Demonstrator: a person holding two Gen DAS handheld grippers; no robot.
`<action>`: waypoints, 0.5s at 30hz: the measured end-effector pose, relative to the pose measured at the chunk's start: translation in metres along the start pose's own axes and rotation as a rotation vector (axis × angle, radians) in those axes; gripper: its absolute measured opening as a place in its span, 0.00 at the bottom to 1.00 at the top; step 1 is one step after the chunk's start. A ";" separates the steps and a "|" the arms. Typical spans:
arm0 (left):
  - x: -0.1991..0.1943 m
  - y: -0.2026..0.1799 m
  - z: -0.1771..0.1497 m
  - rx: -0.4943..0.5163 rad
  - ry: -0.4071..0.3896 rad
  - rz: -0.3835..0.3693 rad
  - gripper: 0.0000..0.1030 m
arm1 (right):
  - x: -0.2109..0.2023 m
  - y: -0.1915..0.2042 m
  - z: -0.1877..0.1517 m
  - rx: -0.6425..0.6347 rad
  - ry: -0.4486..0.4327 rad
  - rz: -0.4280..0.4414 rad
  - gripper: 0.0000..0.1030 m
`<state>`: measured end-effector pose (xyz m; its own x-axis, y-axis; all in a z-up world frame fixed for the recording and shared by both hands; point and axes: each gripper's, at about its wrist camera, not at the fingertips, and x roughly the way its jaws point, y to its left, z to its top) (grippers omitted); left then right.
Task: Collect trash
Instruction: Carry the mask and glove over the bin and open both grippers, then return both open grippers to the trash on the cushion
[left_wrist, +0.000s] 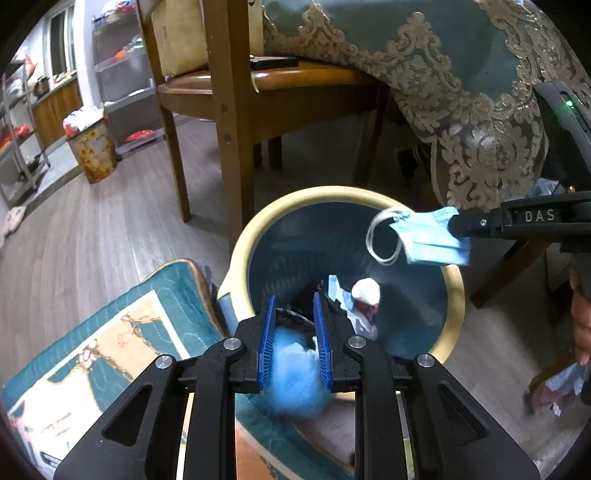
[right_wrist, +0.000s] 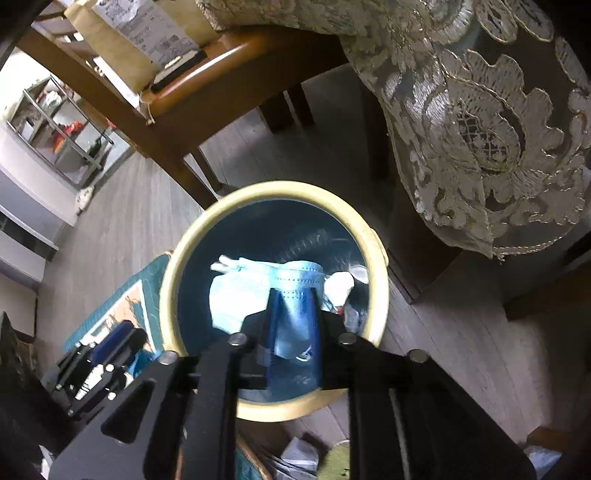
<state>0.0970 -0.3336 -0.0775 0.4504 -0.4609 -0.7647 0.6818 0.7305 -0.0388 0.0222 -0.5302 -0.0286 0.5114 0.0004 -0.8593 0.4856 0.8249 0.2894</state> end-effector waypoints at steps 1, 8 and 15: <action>0.000 0.001 0.000 -0.012 0.002 -0.004 0.23 | -0.001 0.002 0.000 0.001 -0.005 -0.002 0.28; -0.009 0.010 0.003 -0.037 -0.023 -0.010 0.30 | 0.000 0.005 0.001 -0.012 -0.006 -0.005 0.36; -0.011 0.014 -0.005 -0.053 -0.004 -0.003 0.30 | -0.002 0.002 0.001 -0.017 -0.007 -0.009 0.36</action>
<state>0.0986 -0.3153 -0.0730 0.4514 -0.4649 -0.7616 0.6513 0.7551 -0.0750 0.0232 -0.5293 -0.0260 0.5119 -0.0108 -0.8590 0.4781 0.8343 0.2744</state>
